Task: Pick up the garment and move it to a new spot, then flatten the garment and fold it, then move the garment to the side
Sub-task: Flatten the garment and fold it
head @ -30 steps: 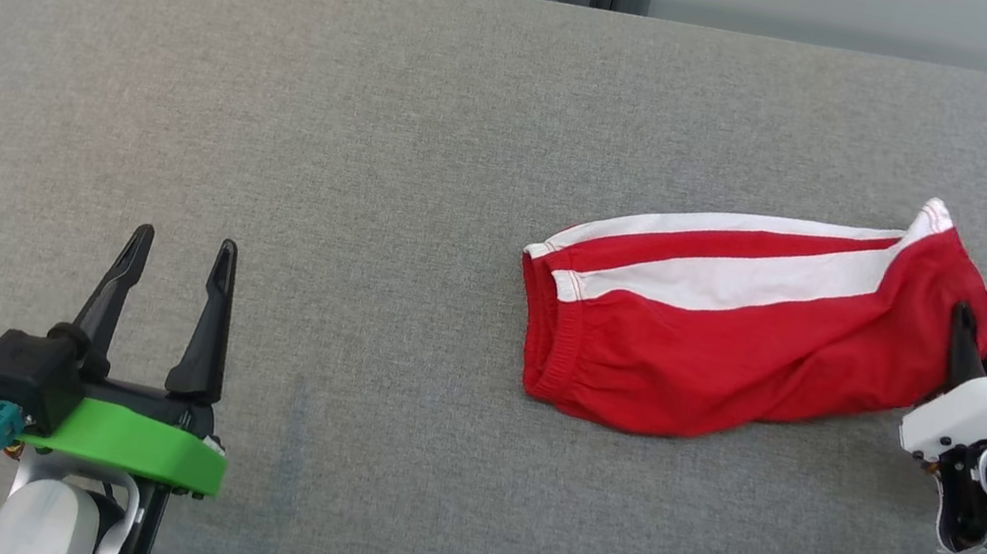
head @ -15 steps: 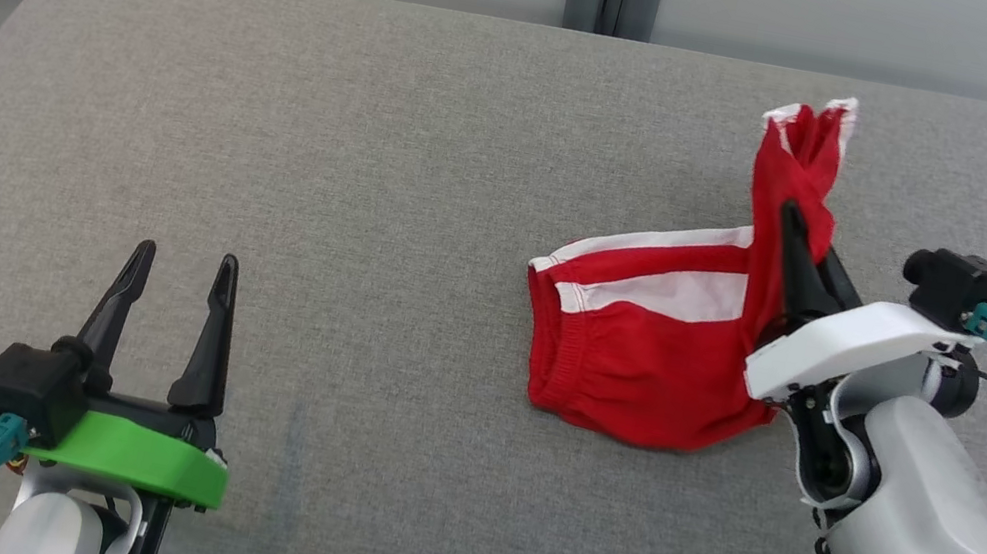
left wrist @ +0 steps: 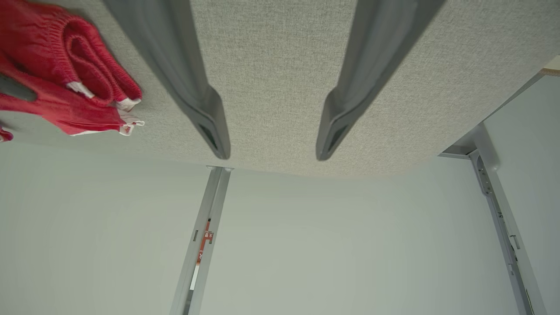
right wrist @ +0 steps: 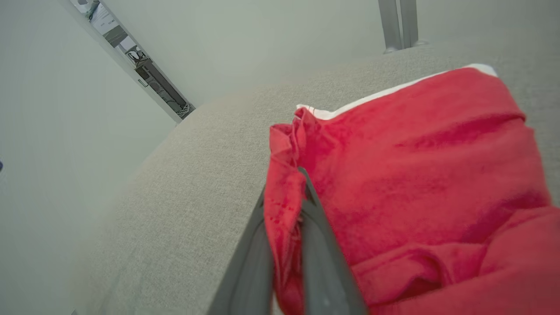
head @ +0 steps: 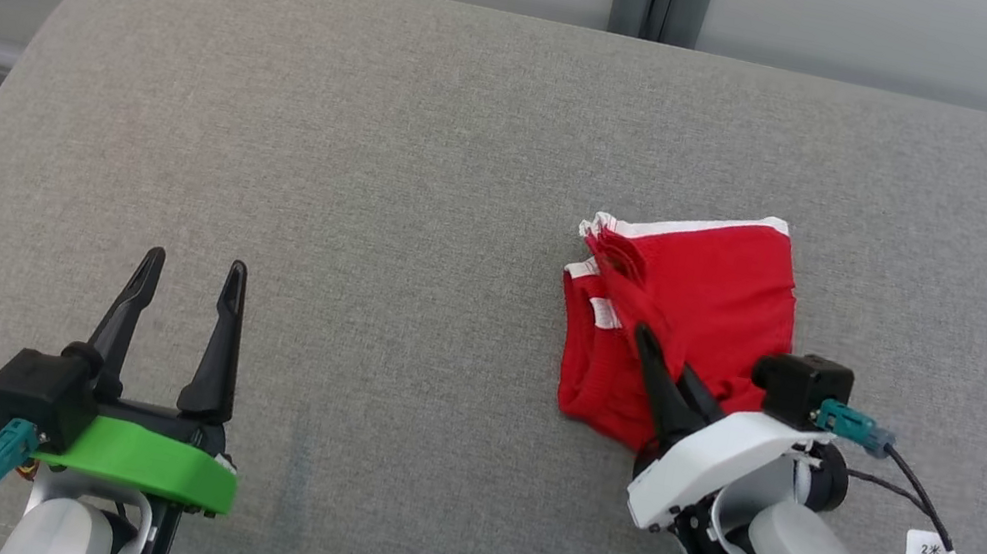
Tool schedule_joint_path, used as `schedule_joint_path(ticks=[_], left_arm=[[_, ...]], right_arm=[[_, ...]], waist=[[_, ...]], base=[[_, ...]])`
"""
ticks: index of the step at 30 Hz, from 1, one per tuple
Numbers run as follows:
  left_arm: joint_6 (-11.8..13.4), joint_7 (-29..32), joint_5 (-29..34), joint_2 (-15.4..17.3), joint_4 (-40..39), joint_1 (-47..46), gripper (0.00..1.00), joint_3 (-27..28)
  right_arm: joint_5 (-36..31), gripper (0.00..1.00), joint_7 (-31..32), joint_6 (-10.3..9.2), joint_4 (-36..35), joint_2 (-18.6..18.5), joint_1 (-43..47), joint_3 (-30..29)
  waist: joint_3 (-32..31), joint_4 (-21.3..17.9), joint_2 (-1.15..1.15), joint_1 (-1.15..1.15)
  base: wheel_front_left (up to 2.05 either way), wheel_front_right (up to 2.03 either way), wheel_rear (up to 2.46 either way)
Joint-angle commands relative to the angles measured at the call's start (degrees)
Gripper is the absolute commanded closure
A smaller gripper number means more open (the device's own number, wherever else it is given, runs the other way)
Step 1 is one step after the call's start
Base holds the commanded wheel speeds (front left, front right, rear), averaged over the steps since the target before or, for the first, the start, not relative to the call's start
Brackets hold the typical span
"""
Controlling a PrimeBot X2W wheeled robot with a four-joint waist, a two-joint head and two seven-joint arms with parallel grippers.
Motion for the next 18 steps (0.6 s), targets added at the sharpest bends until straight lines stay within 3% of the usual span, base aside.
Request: schedule_joint_path(ticks=[1, 3, 4, 9, 18], left_arm=[[-0.16, 0.02, 0.04, -0.06, 0.16, 0.91, 0.00, 0.19], [-0.16, 0.02, 0.13, -0.13, 0.27, 0.85, 0.00, 0.15], [-0.16, 0.02, 0.17, -0.15, 0.31, 0.76, 0.00, 0.16], [-0.16, 0.02, 0.39, -0.01, 0.51, 0.49, 0.00, 0.16], [-0.16, 0.02, 0.69, 0.04, 0.61, 0.85, 0.00, -0.12]], right_arm=[[0.43, 1.00, -0.15, -0.04, 0.13, 0.19, 0.88, 0.36], [0.47, 0.19, -0.71, -0.04, 0.52, 0.58, 1.47, 0.72], [0.63, 0.00, -0.96, -0.04, 0.60, 0.75, 1.60, 0.85], [1.00, 0.00, -2.64, -0.04, -0.33, -0.15, 0.47, -0.20], [-0.39, 0.00, -4.17, -0.04, -2.85, -5.11, -0.37, -9.56]], waist=[[0.14, 0.04, 0.00, 0.00], [0.23, 0.00, 0.00, 0.00], [0.25, -0.04, 0.00, 0.00], [0.09, -0.55, 0.00, 0.00], [-0.28, -0.92, 0.00, 0.00]], base=[[0.00, 0.00, 0.00], [0.00, 0.00, 0.00], [0.00, 0.00, 0.00], [0.00, 0.00, 0.00], [0.00, 0.00, 0.00]])
